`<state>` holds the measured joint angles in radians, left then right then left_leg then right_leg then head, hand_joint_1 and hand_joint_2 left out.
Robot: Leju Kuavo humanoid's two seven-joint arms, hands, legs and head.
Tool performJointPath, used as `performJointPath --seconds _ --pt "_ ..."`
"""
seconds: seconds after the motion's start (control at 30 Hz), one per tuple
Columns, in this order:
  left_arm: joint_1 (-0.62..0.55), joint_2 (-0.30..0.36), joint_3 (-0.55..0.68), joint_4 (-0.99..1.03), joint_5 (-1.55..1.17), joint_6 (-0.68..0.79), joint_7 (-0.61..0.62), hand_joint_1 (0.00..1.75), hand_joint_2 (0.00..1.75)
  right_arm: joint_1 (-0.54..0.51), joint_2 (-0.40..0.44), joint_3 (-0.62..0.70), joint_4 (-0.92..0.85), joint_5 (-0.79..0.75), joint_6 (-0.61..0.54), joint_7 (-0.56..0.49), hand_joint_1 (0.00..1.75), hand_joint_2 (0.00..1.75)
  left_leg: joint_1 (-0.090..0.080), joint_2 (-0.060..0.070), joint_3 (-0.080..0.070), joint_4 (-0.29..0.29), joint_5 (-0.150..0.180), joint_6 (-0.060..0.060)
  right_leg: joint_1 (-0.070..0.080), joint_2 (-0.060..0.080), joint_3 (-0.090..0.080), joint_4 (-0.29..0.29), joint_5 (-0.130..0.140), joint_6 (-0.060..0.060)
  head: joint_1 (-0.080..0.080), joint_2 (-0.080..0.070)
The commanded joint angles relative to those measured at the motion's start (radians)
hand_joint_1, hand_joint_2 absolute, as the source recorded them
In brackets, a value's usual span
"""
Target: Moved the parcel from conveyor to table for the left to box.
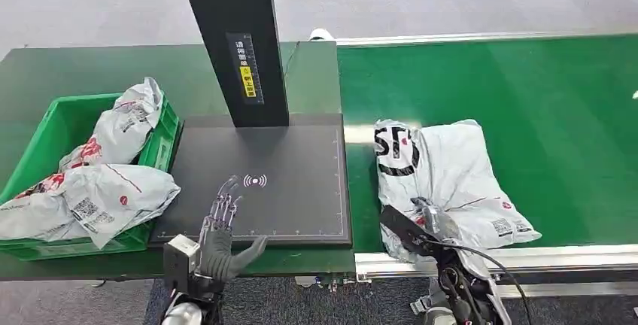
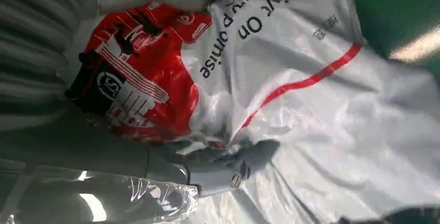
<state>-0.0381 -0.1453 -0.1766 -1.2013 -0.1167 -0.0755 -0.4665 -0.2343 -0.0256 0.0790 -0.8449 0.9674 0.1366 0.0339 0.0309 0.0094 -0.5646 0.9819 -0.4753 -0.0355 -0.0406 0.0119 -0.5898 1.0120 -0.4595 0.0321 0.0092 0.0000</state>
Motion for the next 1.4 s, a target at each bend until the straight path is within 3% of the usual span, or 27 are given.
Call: performJointPath --seconds 0.03,0.4,0.47,0.6,0.73,0.83,0.9,1.23,1.4 --pt "-0.013 -0.004 -0.003 0.048 -0.002 0.002 0.007 0.0 1.75 0.006 -0.011 0.045 0.1 -0.013 -0.007 -0.018 1.59 1.75 0.001 -0.004 0.003 -0.002 0.001 0.003 0.002 -0.005 0.005 -0.003 0.0 -0.004 0.0 0.0" --pt "0.008 0.004 0.0 0.018 -0.002 0.003 0.007 0.0 1.75 0.014 0.001 0.027 0.03 -0.06 -0.043 -0.065 1.59 1.75 0.0 -0.003 0.003 -0.001 0.0 0.002 0.001 -0.003 0.005 -0.002 0.0 -0.003 0.0 0.0" --pt "0.026 0.009 0.007 -0.006 0.004 0.006 0.003 0.0 1.75 0.014 0.023 -0.014 -0.027 -0.157 -0.084 -0.165 1.73 1.75 0.001 -0.002 0.003 -0.001 0.0 0.002 0.002 -0.003 0.005 -0.002 0.0 -0.003 0.0 0.0" --pt "0.064 0.011 0.022 -0.054 0.014 0.01 -0.014 0.0 1.75 0.039 0.067 -0.094 -0.197 -0.403 -0.101 -0.313 1.75 1.75 0.0 0.001 0.0 0.0 -0.001 0.002 0.001 0.001 0.0 0.0 0.0 -0.003 0.0 0.0" --pt "0.051 0.012 0.02 -0.031 0.018 0.008 -0.036 0.0 1.75 0.071 0.088 -0.12 -0.287 -0.577 -0.109 -0.444 1.52 1.75 0.0 -0.001 -0.002 -0.001 0.0 0.002 0.001 -0.001 -0.002 0.0 0.0 -0.003 0.0 0.0" --pt "0.041 0.009 0.018 -0.019 0.019 0.004 -0.049 0.0 1.75 0.1 0.114 -0.142 -0.368 -0.648 -0.188 -0.564 1.73 1.75 0.0 -0.002 -0.001 -0.001 -0.001 0.003 0.001 -0.002 0.0 -0.001 0.0 -0.004 0.0 0.0" --pt "0.025 0.006 0.014 -0.002 0.02 0.003 -0.052 0.0 1.75 0.122 0.131 -0.155 -0.434 -0.69 -0.24 -0.62 1.75 1.75 0.0 -0.002 -0.002 -0.001 0.0 0.003 0.001 -0.002 -0.001 -0.001 -0.001 -0.004 0.0 0.0" --pt "0.0 0.01 0.0 0.028 0.022 0.003 -0.058 0.0 1.75 0.151 0.165 -0.173 -0.54 -0.795 -0.331 -0.714 1.73 1.75 0.0 -0.002 -0.003 -0.001 0.0 0.002 0.0 -0.002 -0.002 -0.001 0.0 -0.003 0.0 0.0" --pt "-0.003 0.01 -0.001 0.028 0.025 0.007 -0.058 0.0 1.75 0.165 0.169 -0.172 -0.614 -0.851 -0.389 -0.732 1.59 1.75 -0.001 -0.002 -0.003 -0.001 0.0 0.002 0.0 -0.002 -0.002 0.0 0.0 -0.002 0.0 0.0"
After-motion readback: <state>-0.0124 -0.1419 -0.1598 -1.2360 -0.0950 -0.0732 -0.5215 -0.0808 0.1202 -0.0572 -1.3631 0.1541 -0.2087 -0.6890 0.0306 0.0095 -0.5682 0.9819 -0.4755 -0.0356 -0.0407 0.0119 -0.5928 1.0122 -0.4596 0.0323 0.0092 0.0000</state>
